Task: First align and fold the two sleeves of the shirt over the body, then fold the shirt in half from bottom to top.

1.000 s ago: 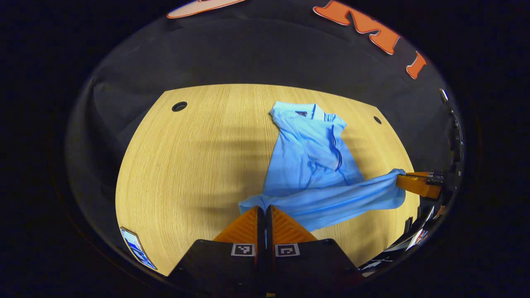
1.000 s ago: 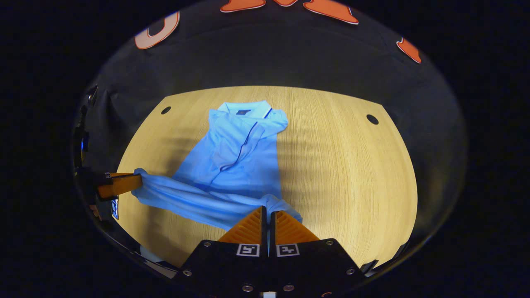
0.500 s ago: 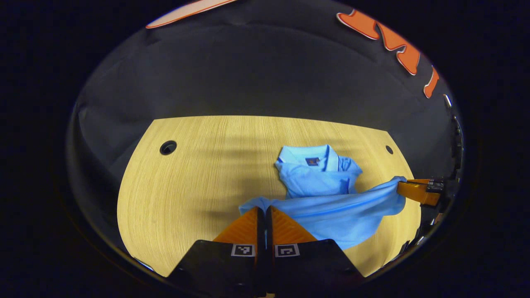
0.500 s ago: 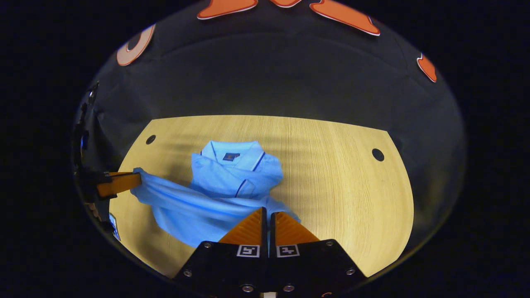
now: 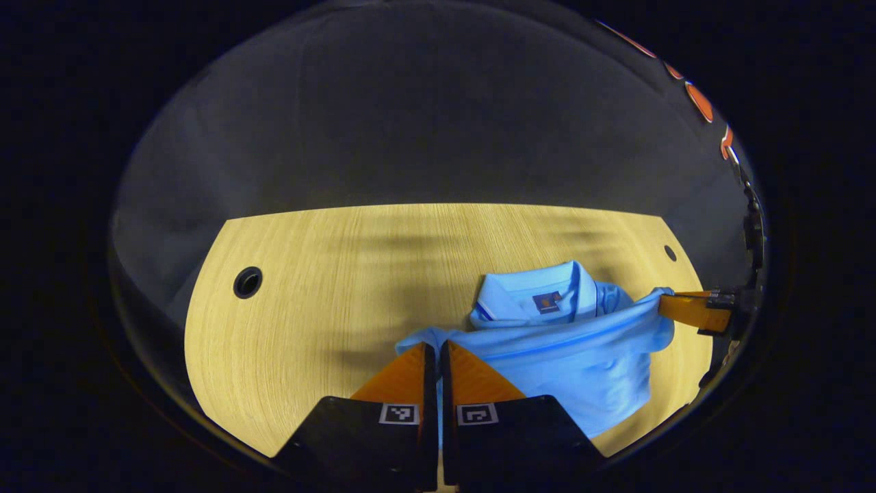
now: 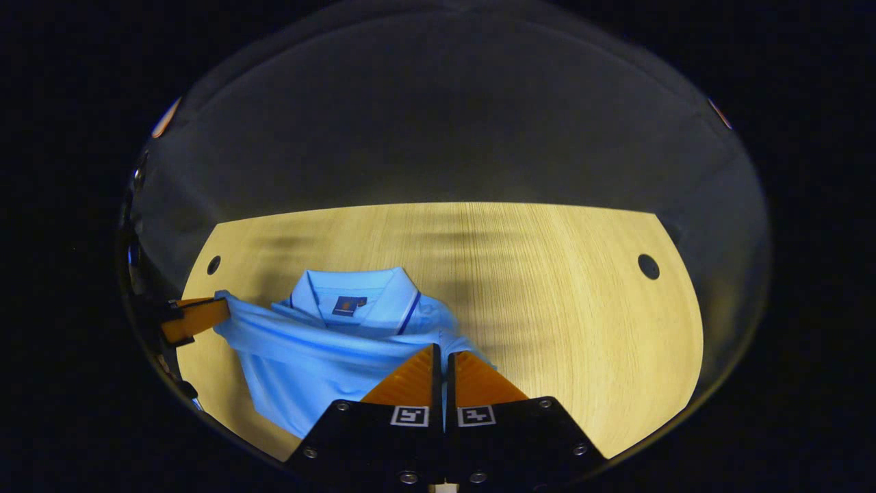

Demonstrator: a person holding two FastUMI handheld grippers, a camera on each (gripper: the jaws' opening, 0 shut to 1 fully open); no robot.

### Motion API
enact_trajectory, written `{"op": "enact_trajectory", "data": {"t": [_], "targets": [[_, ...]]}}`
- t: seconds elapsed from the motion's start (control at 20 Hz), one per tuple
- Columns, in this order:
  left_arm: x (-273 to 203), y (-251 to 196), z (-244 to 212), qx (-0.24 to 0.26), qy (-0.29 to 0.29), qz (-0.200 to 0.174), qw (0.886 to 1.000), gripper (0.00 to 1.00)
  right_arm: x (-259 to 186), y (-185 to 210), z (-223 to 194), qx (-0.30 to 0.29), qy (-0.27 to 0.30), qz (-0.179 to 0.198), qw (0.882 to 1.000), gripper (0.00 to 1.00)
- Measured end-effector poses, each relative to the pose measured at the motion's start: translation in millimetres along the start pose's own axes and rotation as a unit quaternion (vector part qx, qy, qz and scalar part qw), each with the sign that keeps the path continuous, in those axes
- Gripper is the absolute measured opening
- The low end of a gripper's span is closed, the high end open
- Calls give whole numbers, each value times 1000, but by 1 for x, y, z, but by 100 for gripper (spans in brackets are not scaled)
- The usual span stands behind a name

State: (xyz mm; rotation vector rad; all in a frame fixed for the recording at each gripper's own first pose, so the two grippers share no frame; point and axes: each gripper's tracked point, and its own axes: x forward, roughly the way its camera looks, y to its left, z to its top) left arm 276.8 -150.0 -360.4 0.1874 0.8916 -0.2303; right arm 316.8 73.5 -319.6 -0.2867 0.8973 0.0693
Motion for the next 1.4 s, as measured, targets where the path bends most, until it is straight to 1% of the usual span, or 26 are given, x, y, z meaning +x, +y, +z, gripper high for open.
{"op": "enact_trajectory", "data": {"t": [0.05,0.1,0.2,0.25,0.3,0.45,0.5,0.6,0.75,0.85,0.9,0.95,1.0,1.2,1.4], "targets": [[0,1,0,0,-2,2,1000,11,1,-2,-2,-9,3,-3,1000,6],[4,4,2,1,-6,6,1000,25,2,-2,-5,-17,7,-5,1000,10],[1,8,4,-3,-12,14,1000,63,2,2,-13,-17,19,-1,1000,15],[-6,13,4,-5,-14,23,1000,81,-2,6,-17,-16,24,6,1000,24],[-12,16,5,-14,-20,28,999,100,-6,7,-18,-15,25,4,1000,36],[-39,19,12,-37,-45,34,998,100,-30,11,-15,-23,4,8,1000,99],[-53,21,19,-43,-59,37,997,99,-42,13,-12,-24,-7,12,1000,100],[-88,30,33,-40,-95,57,993,98,-70,14,-5,-21,-33,16,999,100],[-155,33,61,-39,-165,68,983,99,-120,15,7,-17,-80,22,996,100],[-194,27,68,-37,-200,64,977,100,-157,11,16,-19,-121,20,992,100],[-213,22,69,-36,-218,56,974,98,-174,10,18,-20,-139,19,990,100],[-231,18,68,-34,-233,52,971,98,-191,8,19,-20,-155,19,988,100],[-247,18,65,-32,-247,55,967,98,-207,6,16,-18,-167,17,986,100],[-311,16,45,-24,-302,83,949,98,-269,-6,10,-9,-231,12,973,100],[-340,8,19,-45,-318,92,942,98,-311,-12,-9,-13,-275,18,961,100]]}}
